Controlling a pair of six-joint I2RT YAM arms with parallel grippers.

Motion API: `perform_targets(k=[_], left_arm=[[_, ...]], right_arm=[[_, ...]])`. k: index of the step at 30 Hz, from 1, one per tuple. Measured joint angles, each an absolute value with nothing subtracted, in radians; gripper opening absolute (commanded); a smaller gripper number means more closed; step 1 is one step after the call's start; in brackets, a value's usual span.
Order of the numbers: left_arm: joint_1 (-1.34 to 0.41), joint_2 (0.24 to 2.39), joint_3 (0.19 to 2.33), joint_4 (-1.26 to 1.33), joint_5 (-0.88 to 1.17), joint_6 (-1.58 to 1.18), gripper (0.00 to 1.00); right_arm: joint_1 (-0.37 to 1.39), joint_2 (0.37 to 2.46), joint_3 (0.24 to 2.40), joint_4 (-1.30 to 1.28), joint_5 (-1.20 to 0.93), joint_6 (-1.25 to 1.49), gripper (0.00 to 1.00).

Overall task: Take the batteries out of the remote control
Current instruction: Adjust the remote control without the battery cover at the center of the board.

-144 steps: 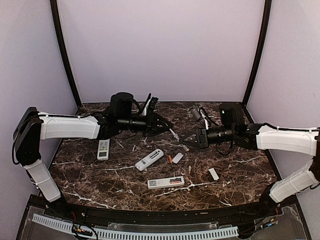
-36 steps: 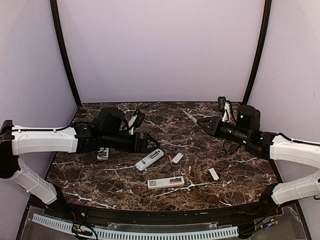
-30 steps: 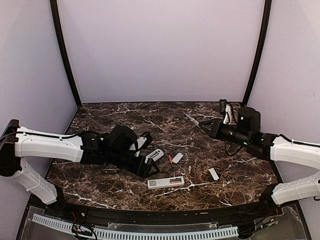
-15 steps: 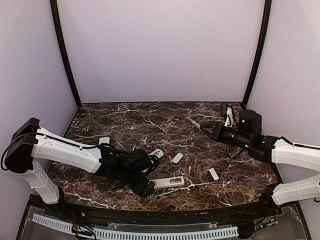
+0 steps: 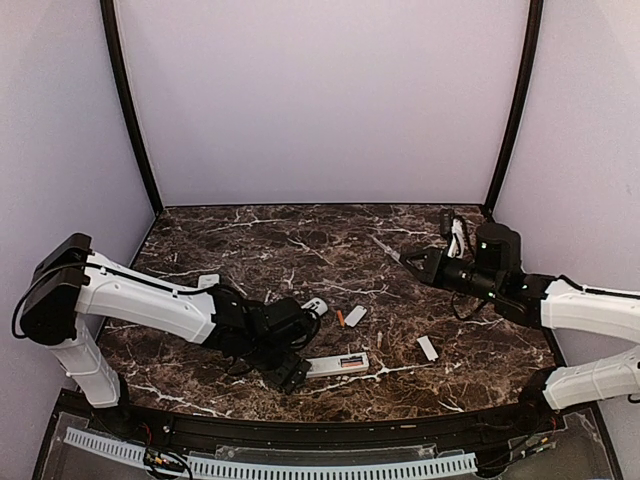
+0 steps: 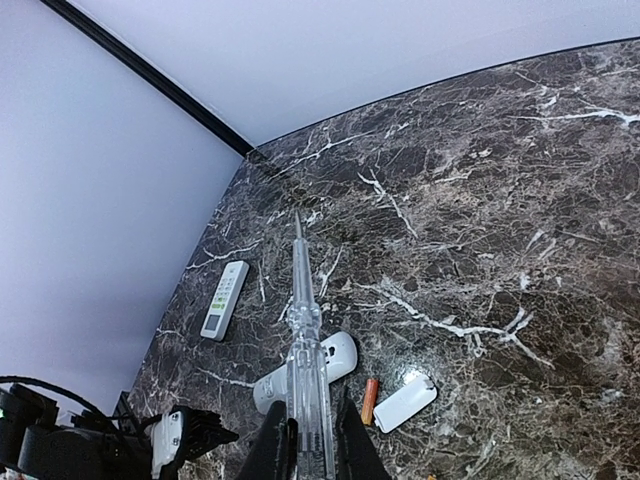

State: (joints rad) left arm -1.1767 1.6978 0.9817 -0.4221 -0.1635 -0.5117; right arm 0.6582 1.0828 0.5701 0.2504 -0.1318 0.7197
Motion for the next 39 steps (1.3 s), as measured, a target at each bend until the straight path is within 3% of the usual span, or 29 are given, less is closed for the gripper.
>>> perform_targets(k=[21, 30, 39], left_arm=[[-1.17, 1.76, 1.03, -0.435, -0.241, -0.562, 0.52], [-1.12, 1.777, 1.036, -0.349, -0.237, -0.56, 0.47], [-1.025, 1.79, 1.038, -0.21, -0.178, -0.561, 0.49]], right_arm=[[0.657, 1.036, 0.567, 0.228, -0.129, 0.72, 0.0], [0.657, 1.003, 0.564, 0.197, -0.121, 0.727, 0.0], [0.656, 0.971, 0.552, 0.176, -0.11, 0.738, 0.0]])
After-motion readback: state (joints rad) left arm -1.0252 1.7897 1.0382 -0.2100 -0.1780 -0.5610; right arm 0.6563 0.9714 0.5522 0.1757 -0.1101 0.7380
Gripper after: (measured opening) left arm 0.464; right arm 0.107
